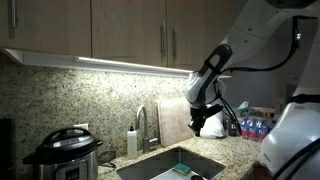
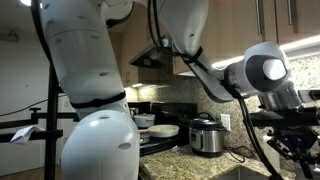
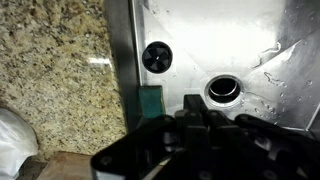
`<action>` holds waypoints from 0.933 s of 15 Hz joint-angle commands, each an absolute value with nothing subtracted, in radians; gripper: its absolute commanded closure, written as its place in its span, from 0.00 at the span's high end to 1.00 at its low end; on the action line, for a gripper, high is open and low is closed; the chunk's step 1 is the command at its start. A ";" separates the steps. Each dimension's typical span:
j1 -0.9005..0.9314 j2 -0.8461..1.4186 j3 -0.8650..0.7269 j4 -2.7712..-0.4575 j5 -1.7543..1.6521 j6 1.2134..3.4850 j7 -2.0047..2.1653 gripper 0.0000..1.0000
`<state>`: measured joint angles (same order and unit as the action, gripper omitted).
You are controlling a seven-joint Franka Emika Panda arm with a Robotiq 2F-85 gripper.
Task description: Close the faucet
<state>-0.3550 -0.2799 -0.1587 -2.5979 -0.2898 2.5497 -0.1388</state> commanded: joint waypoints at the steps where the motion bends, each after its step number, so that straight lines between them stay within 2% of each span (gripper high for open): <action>1: -0.327 -0.357 -0.164 -2.577 -0.297 2.418 -0.109 0.00; 6: -0.295 -0.357 -0.189 -2.532 -0.261 2.388 -0.139 0.00; 7: -0.301 -0.359 -0.187 -2.546 -0.289 2.407 -0.133 0.26; 8: -0.297 -0.359 -0.191 -2.543 -0.289 2.408 -0.134 0.03; 12: -0.296 -0.359 -0.193 -2.543 -0.289 2.408 -0.134 0.26; 14: -0.296 -0.359 -0.194 -2.543 -0.289 2.408 -0.134 0.26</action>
